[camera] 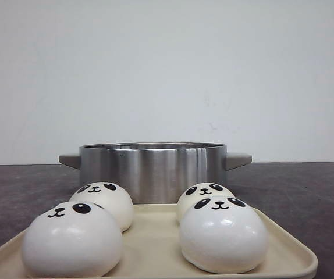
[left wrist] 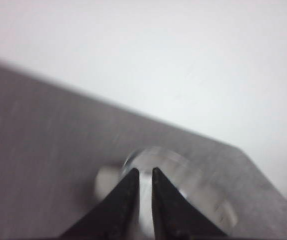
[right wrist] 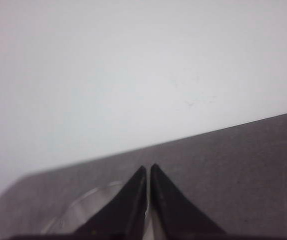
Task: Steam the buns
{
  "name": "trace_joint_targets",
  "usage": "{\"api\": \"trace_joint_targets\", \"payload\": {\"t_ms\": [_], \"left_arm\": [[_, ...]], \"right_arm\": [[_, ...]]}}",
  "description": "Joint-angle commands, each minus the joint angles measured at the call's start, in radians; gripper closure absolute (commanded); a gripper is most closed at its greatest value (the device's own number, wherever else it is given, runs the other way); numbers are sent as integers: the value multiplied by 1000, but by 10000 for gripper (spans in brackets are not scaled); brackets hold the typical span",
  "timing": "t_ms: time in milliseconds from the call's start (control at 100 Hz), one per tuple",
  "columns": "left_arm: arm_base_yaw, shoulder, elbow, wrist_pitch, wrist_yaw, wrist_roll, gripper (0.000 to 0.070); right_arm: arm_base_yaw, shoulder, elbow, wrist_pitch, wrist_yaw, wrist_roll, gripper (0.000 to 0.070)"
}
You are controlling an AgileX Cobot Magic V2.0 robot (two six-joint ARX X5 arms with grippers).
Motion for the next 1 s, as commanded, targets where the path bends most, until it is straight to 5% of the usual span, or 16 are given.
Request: {"api": "trace_joint_targets", "payload": {"t_ms": [0, 130, 240, 290, 330, 370, 420, 460, 480, 760, 990], "left_arm": [[-10, 90, 139, -6, 25, 122, 691], [-27, 239, 346, -60, 105, 185, 691], [-34, 310, 443, -102, 122, 186, 683], [-34, 327, 463, -113, 125, 186, 615], [-34, 334, 468, -115, 132, 185, 484], [-34, 337, 468, -119, 135, 181, 298], [-34, 338, 468, -140, 135, 173, 88], [-34, 338, 468, -163, 135, 168, 0], [-34, 338, 468, -177, 135, 166, 0], [-158, 357, 467, -349, 141, 207, 0], [-358, 424, 467, -448, 45, 286, 0]], "right_arm": [[0, 76, 152, -99, -5, -158, 696], [0, 143, 282, -119, -18, -195, 695], [1, 144, 294, -30, -114, -183, 695], [1, 145, 294, -5, -163, -161, 693], [1, 151, 294, 1, -188, -139, 670], [1, 151, 294, -2, -206, -115, 566], [1, 152, 294, -8, -219, -83, 303], [1, 156, 294, -10, -222, -51, 64], [1, 157, 294, -10, -222, -35, 0], [3, 248, 294, -5, -325, 8, 38], [111, 371, 306, -101, -255, -51, 39]]}}
